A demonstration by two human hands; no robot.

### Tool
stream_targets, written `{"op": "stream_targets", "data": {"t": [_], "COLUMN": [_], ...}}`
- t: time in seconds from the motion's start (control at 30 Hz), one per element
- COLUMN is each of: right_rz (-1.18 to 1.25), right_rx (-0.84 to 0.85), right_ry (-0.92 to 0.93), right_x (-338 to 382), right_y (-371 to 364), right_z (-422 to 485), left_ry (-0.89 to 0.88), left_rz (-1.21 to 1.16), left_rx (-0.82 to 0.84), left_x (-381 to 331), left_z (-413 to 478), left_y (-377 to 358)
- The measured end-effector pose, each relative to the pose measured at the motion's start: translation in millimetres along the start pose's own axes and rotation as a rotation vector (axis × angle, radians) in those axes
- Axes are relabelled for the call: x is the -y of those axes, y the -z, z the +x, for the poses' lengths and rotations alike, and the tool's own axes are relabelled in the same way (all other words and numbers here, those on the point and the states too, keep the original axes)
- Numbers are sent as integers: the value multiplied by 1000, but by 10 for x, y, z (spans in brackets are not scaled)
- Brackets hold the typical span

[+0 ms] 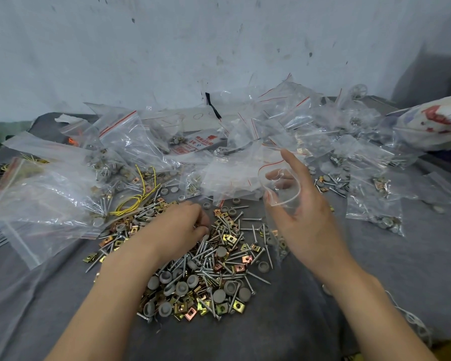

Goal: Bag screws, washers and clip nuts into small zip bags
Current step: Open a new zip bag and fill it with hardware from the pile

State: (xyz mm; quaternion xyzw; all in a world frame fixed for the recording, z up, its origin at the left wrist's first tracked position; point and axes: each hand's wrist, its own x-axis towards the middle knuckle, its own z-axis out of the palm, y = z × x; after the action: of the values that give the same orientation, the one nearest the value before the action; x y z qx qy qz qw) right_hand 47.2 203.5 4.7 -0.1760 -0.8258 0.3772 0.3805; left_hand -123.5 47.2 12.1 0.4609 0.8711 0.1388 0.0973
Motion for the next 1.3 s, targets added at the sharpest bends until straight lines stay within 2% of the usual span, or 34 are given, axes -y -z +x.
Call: {"op": "stream_targets", "data": {"t": [0.17, 0.23, 0.43, 0.5, 0.6, 0.77, 0.93, 1.07, 1.3], "right_rz": [-2, -6, -27, -47, -53, -63, -77, -61, 12], "right_rx": [5, 7, 20, 24, 50, 66, 88, 88, 87], "right_ry": [3, 6, 25, 36, 52, 49, 30, 43, 38], "right_x": [-18, -14, -19, -27, -15, -3, 4, -3, -8], "right_y": [1, -7, -61, -88, -128, -173, -196, -210, -171], "right_z": [0, -1, 1, -3, -8, -4, -9, -22, -27], "left_ry": [-25, -27, -50, -46, -72, -123, -267, -333, -388], "left_rz": [-275, -503, -1356, -1493, -1563, -1423, -936, -582, -492], "left_rx": [-187, -248, -132, -101, -113, -248, -425, -424, -426], "left_x": [-20, -31, -113, -141, -181, -270, -483, -672, -837], "left_z": [-41, -35, -45, -32, -25, -76, -156, -200, -217], "left_y": [21, 75, 132, 130, 159, 282, 424, 416, 384]}}
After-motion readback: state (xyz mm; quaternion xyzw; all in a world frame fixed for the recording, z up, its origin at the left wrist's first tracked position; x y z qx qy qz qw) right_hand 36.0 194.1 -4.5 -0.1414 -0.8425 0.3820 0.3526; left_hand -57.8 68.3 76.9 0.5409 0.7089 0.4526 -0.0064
